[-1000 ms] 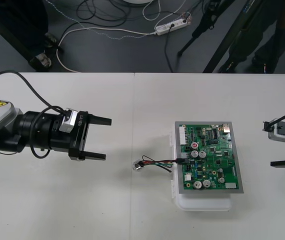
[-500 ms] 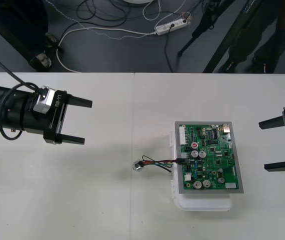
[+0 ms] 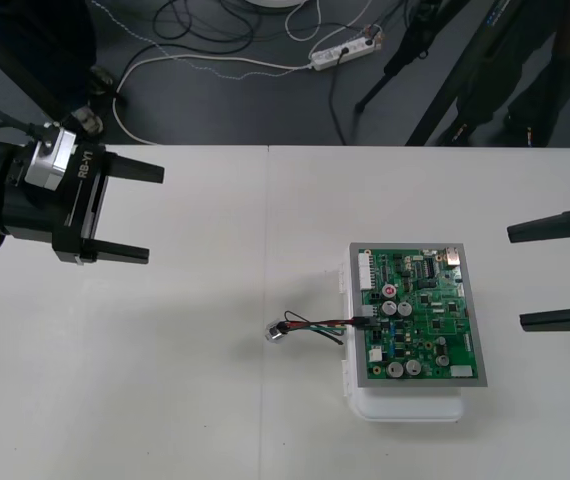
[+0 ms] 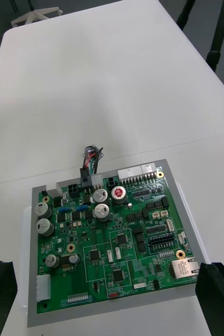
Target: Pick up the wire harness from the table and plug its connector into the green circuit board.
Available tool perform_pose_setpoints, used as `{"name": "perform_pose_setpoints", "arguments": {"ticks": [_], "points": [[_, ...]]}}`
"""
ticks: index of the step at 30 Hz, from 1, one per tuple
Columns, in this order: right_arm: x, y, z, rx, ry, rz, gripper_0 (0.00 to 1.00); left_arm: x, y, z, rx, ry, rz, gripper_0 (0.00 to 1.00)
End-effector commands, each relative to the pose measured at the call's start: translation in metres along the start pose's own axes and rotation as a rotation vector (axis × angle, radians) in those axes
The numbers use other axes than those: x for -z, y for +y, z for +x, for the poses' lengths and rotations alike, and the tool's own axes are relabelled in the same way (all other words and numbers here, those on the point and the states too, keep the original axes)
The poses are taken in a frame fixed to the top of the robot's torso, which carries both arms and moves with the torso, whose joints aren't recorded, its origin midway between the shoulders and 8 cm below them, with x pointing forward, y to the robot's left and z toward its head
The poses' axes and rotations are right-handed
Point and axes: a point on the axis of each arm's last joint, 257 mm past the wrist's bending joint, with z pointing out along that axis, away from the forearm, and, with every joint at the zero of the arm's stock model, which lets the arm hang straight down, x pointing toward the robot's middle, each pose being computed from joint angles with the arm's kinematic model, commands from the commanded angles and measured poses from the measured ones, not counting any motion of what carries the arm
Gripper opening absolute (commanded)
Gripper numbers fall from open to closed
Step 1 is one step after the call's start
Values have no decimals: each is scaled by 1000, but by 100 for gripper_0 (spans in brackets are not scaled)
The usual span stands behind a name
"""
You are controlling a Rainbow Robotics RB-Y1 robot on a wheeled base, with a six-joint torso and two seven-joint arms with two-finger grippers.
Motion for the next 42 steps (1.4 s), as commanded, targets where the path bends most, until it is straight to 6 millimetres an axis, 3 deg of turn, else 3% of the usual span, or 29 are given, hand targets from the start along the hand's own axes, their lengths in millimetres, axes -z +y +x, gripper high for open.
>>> {"name": "perform_pose_setpoints", "arguments": {"ticks": [1, 9, 24, 35, 42], "points": [[25, -19, -10, -6, 56, 52, 100, 22, -18, -6, 36, 90, 28, 94], [30, -20, -9, -14, 66, 62, 100, 27, -41, -4, 32, 119, 35, 94], [16, 13, -11, 61, 61, -1, 100, 28, -70, 6, 54, 135, 47, 94], [30, 27, -16, 39, 20, -64, 100, 25, -93, 16, 94, 142, 68, 94], [34, 30, -5, 46, 67, -76, 100, 21, -116, 23, 126, 151, 91, 94]]}}
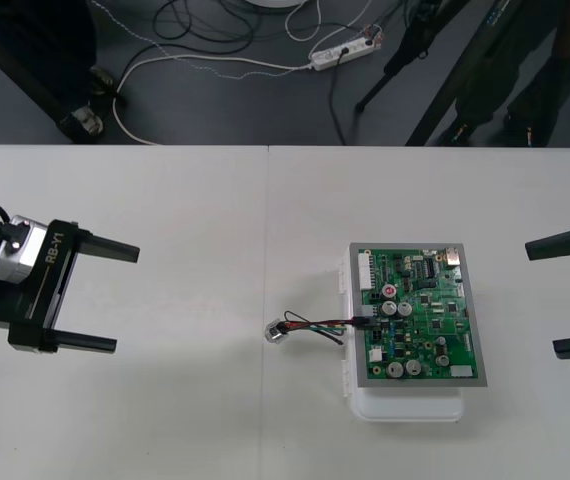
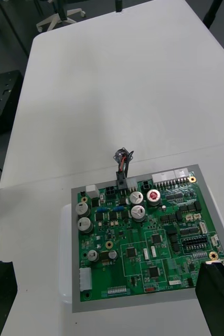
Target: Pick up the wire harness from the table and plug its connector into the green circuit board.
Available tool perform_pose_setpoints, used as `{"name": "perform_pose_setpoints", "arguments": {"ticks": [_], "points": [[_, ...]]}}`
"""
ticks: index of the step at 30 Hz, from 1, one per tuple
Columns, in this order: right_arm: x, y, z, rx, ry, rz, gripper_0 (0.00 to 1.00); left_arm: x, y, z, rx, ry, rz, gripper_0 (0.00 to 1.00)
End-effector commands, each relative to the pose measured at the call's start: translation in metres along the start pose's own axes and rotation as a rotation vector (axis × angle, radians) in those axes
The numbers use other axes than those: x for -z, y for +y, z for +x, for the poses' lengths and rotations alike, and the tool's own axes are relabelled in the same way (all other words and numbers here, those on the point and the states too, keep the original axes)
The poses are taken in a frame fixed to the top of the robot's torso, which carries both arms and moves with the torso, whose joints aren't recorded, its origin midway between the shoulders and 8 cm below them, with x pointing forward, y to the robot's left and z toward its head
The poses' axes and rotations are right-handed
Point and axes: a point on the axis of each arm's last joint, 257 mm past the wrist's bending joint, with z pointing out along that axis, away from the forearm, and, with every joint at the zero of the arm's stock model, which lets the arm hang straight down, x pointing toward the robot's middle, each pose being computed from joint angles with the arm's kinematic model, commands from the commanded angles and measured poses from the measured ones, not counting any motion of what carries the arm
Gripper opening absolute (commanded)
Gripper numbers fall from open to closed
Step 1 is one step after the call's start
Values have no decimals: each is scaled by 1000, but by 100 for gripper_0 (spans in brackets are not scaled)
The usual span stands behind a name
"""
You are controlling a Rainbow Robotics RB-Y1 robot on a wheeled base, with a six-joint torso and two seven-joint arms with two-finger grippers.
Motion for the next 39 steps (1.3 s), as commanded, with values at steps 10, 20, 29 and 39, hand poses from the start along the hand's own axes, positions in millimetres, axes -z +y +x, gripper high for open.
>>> {"name": "perform_pose_setpoints", "arguments": {"ticks": [10, 20, 29, 39], "points": [[14, -5, 16, 34, 96, 31, 100, 7, -32, 11, 50, 65, 50, 94], [10, -1, 24, 14, 96, 24, 100, 6, -32, 11, 47, 63, 50, 94], [4, -2, 27, 12, 77, 36, 100, 6, -32, 11, 47, 63, 50, 94], [2, 0, 29, 8, 72, 36, 100, 6, -32, 11, 47, 63, 50, 94]]}}
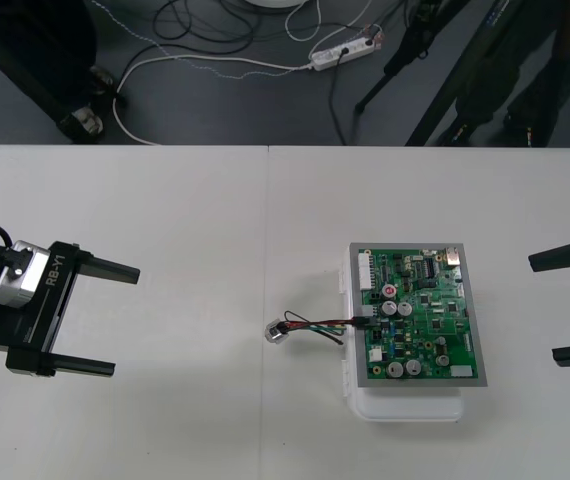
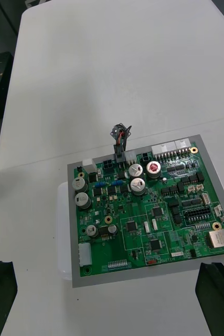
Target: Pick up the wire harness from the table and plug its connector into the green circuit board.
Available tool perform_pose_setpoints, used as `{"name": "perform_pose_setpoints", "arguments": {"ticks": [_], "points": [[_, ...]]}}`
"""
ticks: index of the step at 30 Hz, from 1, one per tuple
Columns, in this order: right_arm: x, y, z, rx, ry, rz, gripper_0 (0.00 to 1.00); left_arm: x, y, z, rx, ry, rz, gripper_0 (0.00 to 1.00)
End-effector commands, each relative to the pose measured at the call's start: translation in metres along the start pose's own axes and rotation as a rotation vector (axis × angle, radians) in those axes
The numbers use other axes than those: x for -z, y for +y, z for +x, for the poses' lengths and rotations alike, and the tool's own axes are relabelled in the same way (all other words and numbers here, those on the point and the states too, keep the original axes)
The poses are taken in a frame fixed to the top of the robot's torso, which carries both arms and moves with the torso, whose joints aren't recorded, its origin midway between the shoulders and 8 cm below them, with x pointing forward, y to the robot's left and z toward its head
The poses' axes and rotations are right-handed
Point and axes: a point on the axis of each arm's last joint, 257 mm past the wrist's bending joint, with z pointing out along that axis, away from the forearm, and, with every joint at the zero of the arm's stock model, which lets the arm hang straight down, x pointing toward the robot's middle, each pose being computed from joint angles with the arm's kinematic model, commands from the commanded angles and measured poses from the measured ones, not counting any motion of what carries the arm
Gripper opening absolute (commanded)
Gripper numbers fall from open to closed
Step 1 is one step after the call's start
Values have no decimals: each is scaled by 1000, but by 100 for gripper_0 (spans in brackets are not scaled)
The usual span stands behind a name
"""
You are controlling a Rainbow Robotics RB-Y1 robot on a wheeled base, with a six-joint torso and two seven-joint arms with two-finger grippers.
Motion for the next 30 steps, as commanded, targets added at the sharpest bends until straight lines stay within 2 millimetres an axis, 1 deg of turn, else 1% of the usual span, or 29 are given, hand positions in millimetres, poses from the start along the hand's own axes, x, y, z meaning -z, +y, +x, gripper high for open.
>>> {"name": "perform_pose_setpoints", "arguments": {"ticks": [1, 4, 30], "points": [[4, 1, 4, 30, 4, 14, 100, 11, -12, 4, 22, 54, 29, 94], [3, 2, 9, 17, 15, 16, 100, 11, -12, 4, 22, 54, 29, 94], [3, 2, 9, 17, 15, 16, 100, 11, -12, 4, 22, 54, 29, 94]]}}
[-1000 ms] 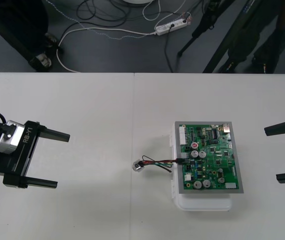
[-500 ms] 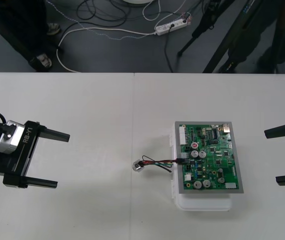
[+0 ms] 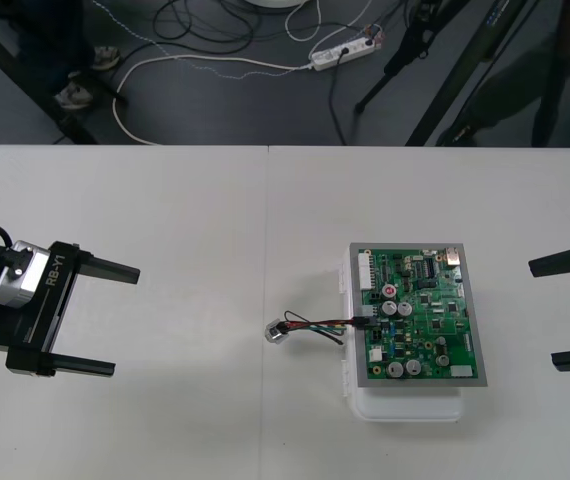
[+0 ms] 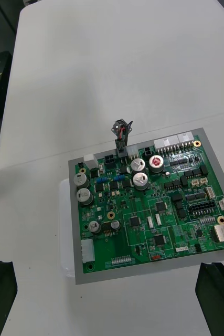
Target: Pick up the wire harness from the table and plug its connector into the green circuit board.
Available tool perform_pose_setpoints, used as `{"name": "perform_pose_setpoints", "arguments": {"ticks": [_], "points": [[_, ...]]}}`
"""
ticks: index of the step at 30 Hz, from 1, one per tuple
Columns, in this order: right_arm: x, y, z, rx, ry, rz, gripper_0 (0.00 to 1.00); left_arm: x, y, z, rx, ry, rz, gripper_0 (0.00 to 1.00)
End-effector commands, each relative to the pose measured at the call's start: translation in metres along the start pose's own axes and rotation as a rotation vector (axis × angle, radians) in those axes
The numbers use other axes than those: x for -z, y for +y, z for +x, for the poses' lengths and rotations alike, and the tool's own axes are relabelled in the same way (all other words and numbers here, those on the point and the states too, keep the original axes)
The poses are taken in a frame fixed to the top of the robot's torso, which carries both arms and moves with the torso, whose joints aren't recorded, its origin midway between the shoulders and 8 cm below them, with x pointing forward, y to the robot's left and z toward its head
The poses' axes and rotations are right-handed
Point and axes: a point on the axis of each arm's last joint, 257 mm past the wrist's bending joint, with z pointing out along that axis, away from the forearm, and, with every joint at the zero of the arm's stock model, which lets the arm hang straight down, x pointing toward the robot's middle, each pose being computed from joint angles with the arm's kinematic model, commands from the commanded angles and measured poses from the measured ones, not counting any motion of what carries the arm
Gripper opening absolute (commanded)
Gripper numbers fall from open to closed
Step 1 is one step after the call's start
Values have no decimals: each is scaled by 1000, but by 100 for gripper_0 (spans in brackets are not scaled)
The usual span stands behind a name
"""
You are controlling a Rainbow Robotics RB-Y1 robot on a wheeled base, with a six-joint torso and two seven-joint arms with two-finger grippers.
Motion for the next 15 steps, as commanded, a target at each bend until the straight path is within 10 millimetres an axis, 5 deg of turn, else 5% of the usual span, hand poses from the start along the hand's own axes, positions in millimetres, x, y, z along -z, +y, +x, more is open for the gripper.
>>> {"name": "perform_pose_setpoints", "arguments": {"ticks": [1, 15], "points": [[5, 0, 3, 32, 8, 15, 100, 11, -12, 4, 23, 54, 29, 94], [5, 0, 3, 32, 8, 15, 100, 11, -12, 4, 23, 54, 29, 94]]}}
